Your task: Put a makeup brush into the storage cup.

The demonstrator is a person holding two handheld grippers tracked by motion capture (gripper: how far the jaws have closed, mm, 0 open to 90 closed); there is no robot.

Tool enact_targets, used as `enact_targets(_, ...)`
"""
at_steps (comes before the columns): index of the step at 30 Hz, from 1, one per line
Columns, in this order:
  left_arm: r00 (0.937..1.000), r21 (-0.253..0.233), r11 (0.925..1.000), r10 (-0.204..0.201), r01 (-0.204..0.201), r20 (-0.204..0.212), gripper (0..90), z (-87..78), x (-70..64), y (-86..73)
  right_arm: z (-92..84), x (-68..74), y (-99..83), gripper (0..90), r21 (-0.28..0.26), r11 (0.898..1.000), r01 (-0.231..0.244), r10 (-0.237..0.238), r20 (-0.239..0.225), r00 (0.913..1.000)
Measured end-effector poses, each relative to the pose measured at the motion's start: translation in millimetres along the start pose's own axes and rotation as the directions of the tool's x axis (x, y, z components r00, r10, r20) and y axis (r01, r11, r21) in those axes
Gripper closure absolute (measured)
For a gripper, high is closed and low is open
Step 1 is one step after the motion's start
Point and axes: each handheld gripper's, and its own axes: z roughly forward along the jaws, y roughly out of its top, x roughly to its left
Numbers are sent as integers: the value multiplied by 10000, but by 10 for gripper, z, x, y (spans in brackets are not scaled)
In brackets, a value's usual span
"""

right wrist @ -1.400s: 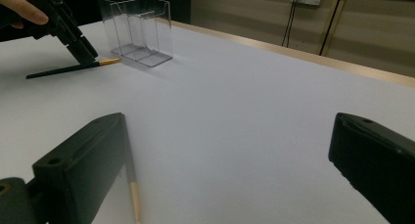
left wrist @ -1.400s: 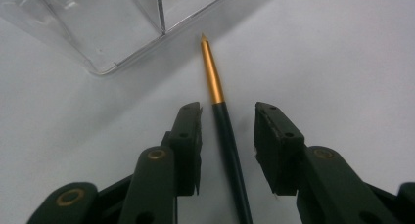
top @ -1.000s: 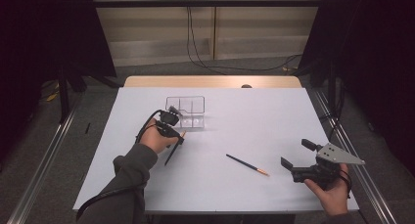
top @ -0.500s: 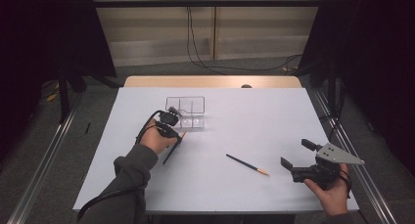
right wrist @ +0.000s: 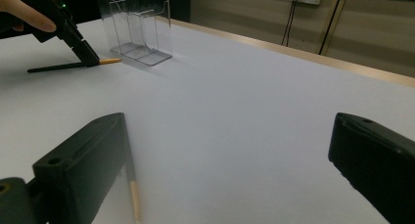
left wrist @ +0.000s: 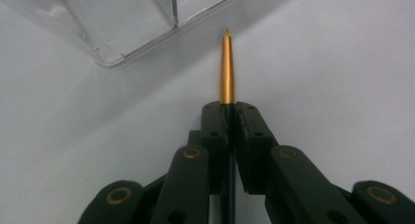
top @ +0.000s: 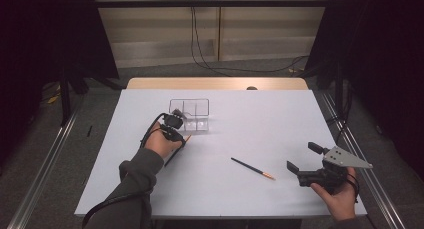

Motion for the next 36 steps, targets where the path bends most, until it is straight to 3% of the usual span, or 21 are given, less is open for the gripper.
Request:
enact_targets(3,9996,54,9996,275,-275,-19,828,-7,7,-4,2,-4,0,2,14,10000,28,-28,14,10000)
enact_targets(5,9999,-46,9999,131,-131,50,828,-3,3,-10,3,-4,3,2,13,10000,18,-18,-36,10000)
enact_targets(15,9995,-258,9995,201,-195,239,830,-4,32,-42,13,-2,5,4,37,10000,44,-44,-49,10000)
enact_targets(22,9996,-421,9987,289,-286,69,837,-11,16,-69,9,-6,3,5,59,10000,38,-37,-42,10000)
enact_targets(28,9999,-428,9991,-22,29,164,838,-24,23,-66,5,-12,3,5,61,10000,20,-20,-6,10000)
enact_targets(36,9994,-925,9957,75,-44,332,838,-110,55,-65,3,-28,-8,5,17,10000,18,-18,19,10000)
